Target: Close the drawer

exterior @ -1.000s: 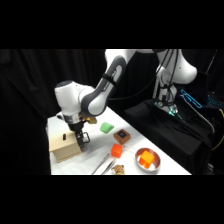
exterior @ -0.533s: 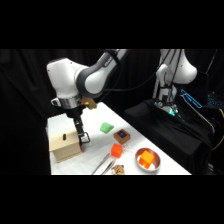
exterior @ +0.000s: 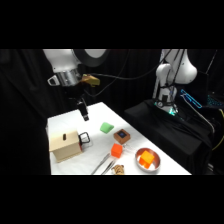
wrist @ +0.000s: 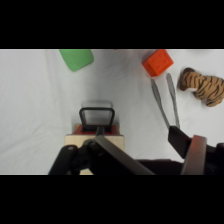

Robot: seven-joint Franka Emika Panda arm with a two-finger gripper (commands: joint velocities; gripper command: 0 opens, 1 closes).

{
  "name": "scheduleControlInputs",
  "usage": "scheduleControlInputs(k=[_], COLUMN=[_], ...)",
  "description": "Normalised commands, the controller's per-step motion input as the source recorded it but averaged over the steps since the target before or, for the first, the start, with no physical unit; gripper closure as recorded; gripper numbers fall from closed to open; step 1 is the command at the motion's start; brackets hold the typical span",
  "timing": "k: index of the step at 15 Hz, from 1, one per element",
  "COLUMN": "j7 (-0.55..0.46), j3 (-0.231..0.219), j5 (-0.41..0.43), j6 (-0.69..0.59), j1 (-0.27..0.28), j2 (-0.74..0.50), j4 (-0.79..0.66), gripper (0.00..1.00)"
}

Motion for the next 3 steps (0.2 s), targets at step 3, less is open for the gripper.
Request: scheduleControlInputs(k=[3], j7=[-0.1], j3=[0.006], j5=[0.108], j6=[-0.35], j1=[-0.052], j2=[-0.15], j4=[0.09], gripper=[0.0])
